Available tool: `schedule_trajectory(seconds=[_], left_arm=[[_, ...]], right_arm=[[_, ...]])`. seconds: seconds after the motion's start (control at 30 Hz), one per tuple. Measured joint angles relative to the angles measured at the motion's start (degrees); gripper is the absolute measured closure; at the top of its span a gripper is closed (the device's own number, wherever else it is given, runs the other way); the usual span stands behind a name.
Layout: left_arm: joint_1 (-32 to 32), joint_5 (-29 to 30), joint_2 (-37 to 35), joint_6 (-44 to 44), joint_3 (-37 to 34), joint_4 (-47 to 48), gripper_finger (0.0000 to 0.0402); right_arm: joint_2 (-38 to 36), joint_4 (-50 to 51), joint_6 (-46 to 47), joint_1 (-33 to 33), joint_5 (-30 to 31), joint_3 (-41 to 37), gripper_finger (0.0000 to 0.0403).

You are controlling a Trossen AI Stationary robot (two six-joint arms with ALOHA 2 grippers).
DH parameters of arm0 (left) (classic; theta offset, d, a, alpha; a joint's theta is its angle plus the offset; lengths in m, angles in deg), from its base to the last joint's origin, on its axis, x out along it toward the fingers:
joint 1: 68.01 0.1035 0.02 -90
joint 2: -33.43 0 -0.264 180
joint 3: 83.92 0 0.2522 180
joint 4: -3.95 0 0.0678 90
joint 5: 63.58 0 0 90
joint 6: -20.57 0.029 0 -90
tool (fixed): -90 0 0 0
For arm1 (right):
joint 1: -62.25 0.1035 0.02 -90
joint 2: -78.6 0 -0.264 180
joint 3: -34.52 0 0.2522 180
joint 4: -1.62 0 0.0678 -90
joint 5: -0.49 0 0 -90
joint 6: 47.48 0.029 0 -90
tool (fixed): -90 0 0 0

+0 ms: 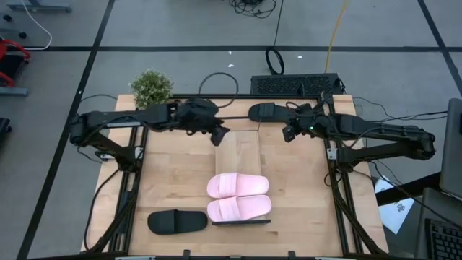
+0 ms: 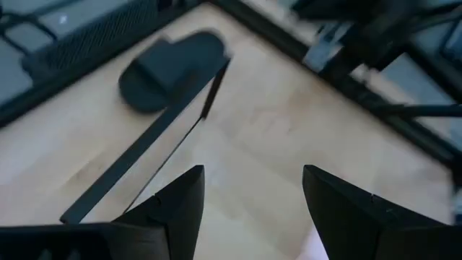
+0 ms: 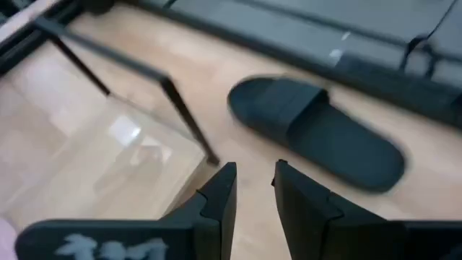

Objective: Pick and place slides into the shelf
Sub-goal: Put the top black slipper on the shelf

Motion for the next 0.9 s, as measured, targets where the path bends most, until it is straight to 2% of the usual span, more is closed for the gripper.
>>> schedule_trajectory(seconds=[0.13, 0.23, 0.3, 0.5, 0.57, 0.7, 0.9], left_arm=[[-2.0, 3.9, -3.9, -1.4, 2.2, 2.0, 0.0172], [-3.4, 6.3, -6.3, -3.1, 2.8, 2.2, 0.0172], [-4.4, 6.9, -7.7, -4.6, 2.7, 4.0, 0.0172], [-7.0, 8.3, -9.2, -7.9, 2.7, 7.3, 0.0172], [-7.5, 8.8, -9.2, -8.2, 2.7, 8.3, 0.0172], [-7.7, 8.7, -9.0, -8.2, 2.6, 8.4, 0.0172], [-7.7, 8.7, -8.9, -8.3, 2.6, 8.4, 0.0172]], right_arm=[[0.1, -13.8, -1.0, -4.4, -10.1, -9.3, 0.0316], [0.1, -27.7, 0.6, -9.5, -16.1, -15.3, 0.0316], [0.1, -32.5, 2.4, -13.6, -18.9, -17.9, 0.0314], [0.0, -34.8, 4.0, -24.4, -29.4, -19.1, 0.0282], [0.4, -36.3, 4.1, -26.6, -30.9, -19.1, 0.0265], [3.2, -38.9, 5.6, -29.3, -32.6, -19.1, 0.0234], [12.6, -46.2, 6.8, -29.9, -36.7, -19.1, 0.0207]])
